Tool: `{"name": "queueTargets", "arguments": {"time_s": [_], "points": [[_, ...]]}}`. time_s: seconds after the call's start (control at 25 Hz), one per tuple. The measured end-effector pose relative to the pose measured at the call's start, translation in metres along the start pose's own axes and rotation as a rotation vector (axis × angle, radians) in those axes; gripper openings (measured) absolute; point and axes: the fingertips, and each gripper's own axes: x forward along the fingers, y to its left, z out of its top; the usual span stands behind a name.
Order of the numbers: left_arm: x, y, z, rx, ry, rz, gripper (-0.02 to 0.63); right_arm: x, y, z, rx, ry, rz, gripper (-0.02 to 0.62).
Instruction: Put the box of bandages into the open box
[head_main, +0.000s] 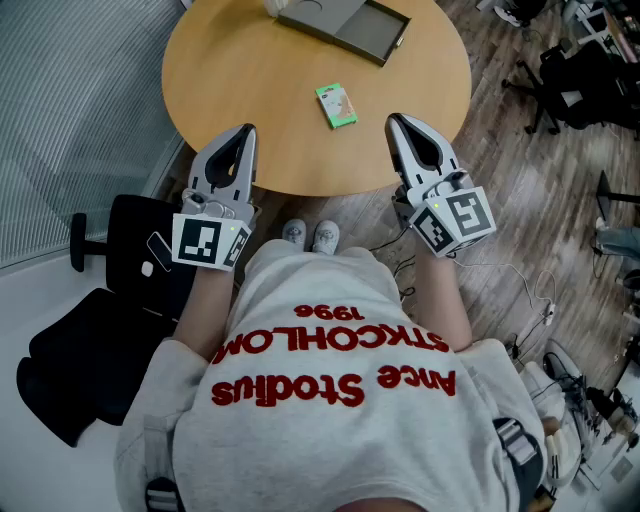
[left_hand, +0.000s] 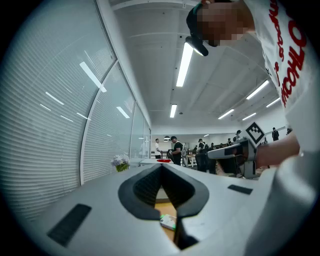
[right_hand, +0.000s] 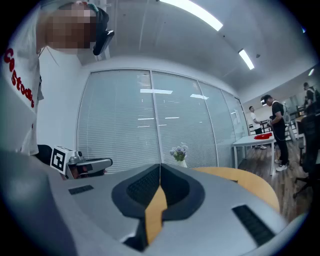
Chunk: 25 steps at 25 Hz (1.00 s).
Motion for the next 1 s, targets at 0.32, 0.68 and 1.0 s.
{"name": "queueTargets", "arguments": {"time_s": [0.32,0.68,1.0], "points": [[0.009,0.009,0.002,-0.007,-0.007,-0.001,0.003,0.007,0.002,0.009,-0.012,-0.005,-0.017,0.009],[0.014,0.012,-0.002,-0.026,-0.008,-0.02,0.003,0.009,0.003,0.009,-0.021,0.006,-0.038,0.009],[0.015,0.021,-0.003,-0.032,-0.011,-0.062,0.003,0.014,0.01,0.012,0.014,-0.02,-0.064,0.009]]}}
